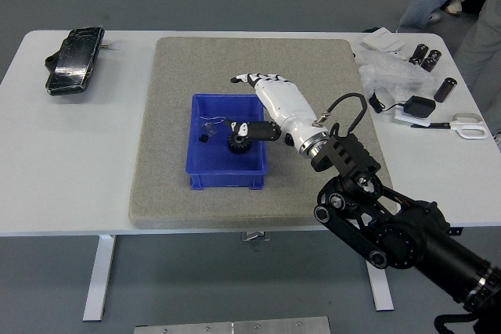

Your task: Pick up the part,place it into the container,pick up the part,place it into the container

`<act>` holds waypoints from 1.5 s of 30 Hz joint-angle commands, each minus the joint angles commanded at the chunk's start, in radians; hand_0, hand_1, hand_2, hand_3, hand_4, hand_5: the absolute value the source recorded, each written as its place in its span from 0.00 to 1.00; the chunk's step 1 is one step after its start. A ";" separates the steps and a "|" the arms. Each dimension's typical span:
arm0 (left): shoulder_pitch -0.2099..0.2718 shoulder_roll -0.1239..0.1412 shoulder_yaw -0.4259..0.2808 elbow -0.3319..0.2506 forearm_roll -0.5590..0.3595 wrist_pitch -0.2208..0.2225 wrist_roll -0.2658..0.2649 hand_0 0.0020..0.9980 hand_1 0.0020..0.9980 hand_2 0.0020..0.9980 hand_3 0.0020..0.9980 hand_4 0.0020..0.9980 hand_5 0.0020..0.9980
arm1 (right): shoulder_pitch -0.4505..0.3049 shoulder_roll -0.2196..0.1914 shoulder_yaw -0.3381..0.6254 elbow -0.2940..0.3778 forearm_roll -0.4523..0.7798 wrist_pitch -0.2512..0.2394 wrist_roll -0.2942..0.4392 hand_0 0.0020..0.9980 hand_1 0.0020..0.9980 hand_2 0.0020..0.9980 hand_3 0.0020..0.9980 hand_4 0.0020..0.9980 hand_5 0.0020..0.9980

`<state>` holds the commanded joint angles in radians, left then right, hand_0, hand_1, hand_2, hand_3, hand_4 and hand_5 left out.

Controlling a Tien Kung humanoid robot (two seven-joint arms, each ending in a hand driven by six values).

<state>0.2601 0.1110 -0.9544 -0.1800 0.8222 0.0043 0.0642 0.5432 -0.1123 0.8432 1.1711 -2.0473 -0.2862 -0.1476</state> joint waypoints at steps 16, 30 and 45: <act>-0.004 -0.002 0.003 0.000 -0.002 -0.001 -0.001 0.67 0.67 0.64 0.65 0.72 0.21 | -0.009 -0.056 -0.067 -0.146 0.069 0.037 -0.006 0.74 0.71 0.77 0.75 0.78 0.36; -0.008 -0.003 0.003 0.000 -0.005 -0.001 0.000 0.67 0.67 0.64 0.65 0.72 0.22 | 0.030 -0.053 -0.164 -0.217 0.085 0.066 -0.017 0.71 0.68 0.73 0.73 0.76 0.34; -0.009 -0.004 0.004 0.000 -0.007 -0.002 -0.002 0.67 0.67 0.64 0.63 0.72 0.21 | 0.033 -0.055 -0.182 -0.231 0.062 0.055 -0.025 0.57 0.48 0.48 0.55 0.33 0.00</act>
<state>0.2509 0.1069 -0.9500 -0.1800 0.8153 0.0026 0.0619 0.5761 -0.1669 0.6616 0.9403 -1.9848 -0.2310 -0.1729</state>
